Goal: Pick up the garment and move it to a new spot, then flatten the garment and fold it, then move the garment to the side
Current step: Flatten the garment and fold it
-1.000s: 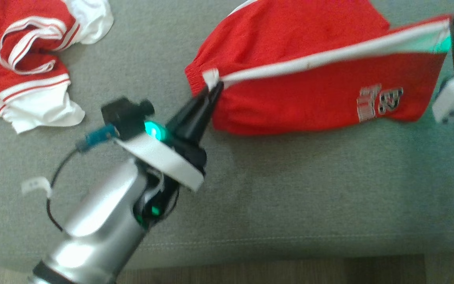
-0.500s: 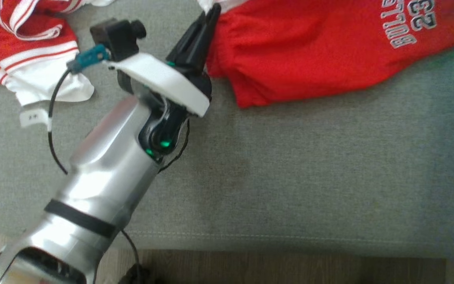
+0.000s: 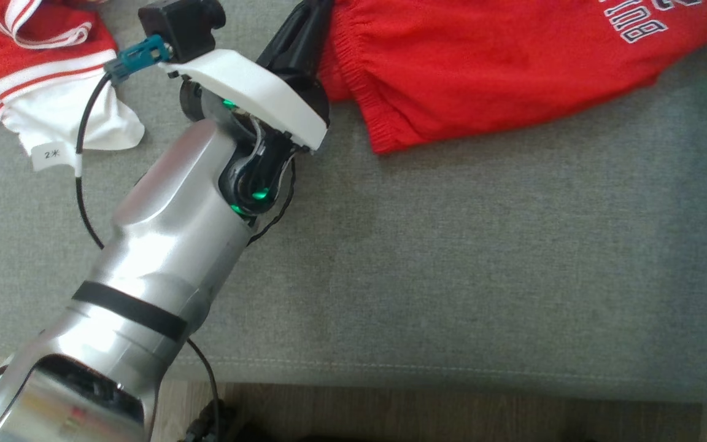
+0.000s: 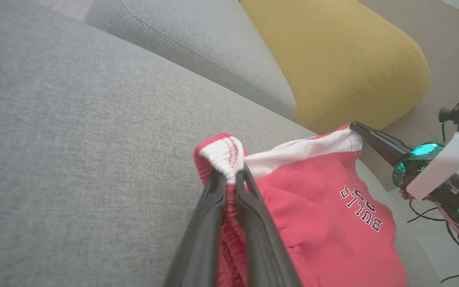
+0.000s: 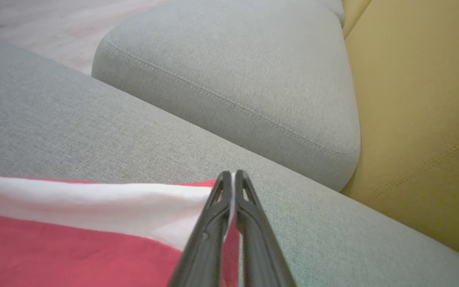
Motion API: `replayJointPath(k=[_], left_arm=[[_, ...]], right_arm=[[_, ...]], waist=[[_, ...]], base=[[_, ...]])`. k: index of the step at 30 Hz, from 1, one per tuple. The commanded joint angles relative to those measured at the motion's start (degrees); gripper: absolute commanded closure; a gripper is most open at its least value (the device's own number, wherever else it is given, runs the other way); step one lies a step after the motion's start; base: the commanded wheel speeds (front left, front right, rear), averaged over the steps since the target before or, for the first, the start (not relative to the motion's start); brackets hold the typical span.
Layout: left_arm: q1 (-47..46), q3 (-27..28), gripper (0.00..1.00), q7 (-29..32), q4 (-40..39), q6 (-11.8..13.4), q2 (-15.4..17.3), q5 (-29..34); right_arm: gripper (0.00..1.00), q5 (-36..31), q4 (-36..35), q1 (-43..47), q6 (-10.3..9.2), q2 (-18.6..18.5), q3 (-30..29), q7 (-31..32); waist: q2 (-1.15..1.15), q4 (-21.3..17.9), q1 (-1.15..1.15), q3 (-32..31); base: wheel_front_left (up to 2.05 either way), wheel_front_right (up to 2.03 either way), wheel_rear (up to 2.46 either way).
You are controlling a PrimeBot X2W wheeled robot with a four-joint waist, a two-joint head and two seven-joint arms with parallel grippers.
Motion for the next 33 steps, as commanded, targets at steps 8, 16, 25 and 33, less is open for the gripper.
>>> replayJointPath(k=[8, 16, 25, 33], left_arm=[[1.9, 2.4, 0.00, -0.7, 2.2, 1.1, 2.5, 2.6], [15.1, 11.5, 0.00, -0.7, -15.2, 9.0, 6.6, 24.2], [30.4, 14.0, 0.00, -0.7, -31.1, 11.3, 4.4, 37.6], [33.7, 13.9, 0.00, -0.7, -33.9, 10.3, 2.7, 40.0]], right_arm=[[0.00, 1.6, 4.7, 1.4, -0.02, 2.9, -4.3, -9.1], [0.00, 4.6, 12.5, 7.7, -0.02, 3.6, -4.2, -7.6], [0.00, 2.3, 22.0, 7.6, -0.02, 3.4, -7.4, -3.4], [0.19, -2.2, 28.9, 7.5, -0.02, 3.3, -13.2, 4.1]], waist=[[0.00, -1.5, 0.00, -3.9], [0.00, -2.1, 0.00, -8.5], [0.00, 2.1, 0.00, -10.4], [0.00, 4.7, 0.00, -11.3]], base=[[0.00, 0.00, 0.00], [0.00, 0.00, 0.00], [0.00, 0.00, 0.00], [0.00, 0.00, 0.00]])
